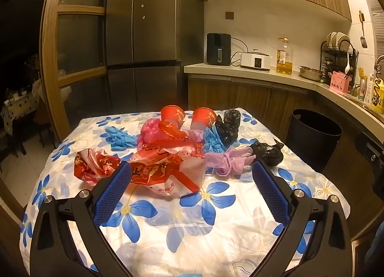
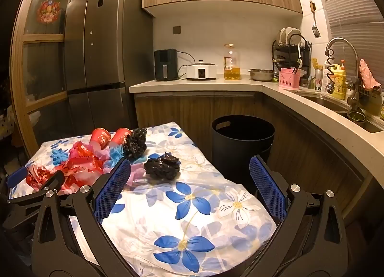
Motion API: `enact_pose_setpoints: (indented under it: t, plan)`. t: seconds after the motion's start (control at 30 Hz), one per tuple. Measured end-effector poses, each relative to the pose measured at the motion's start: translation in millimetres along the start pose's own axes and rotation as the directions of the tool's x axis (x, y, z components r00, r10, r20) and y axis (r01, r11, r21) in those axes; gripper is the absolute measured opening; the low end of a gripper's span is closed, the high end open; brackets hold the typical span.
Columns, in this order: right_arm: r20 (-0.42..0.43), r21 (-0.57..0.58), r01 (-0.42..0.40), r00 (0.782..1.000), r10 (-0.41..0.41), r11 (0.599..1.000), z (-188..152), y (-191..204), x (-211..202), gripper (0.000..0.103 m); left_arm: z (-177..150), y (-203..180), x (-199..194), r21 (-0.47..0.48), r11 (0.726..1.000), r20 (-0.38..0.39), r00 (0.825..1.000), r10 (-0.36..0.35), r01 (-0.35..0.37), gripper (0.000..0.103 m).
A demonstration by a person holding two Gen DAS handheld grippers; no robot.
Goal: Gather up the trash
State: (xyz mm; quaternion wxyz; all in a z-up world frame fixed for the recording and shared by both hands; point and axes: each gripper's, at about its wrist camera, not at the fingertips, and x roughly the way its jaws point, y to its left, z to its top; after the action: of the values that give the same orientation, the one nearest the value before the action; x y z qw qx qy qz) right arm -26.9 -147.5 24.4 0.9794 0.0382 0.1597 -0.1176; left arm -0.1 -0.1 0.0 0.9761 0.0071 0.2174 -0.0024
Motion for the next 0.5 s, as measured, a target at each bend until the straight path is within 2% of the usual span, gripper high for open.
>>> enact_pose_setpoints:
  t: [0.5]
  plan:
    - [0.011, 0.002, -0.002, 1.0, 0.002, 1.0, 1.4, -0.3, -2.6, 0.098, 1.2, 1.4, -2.5, -0.009, 1.0, 0.003, 1.0, -0.005, 0.005, 0.097]
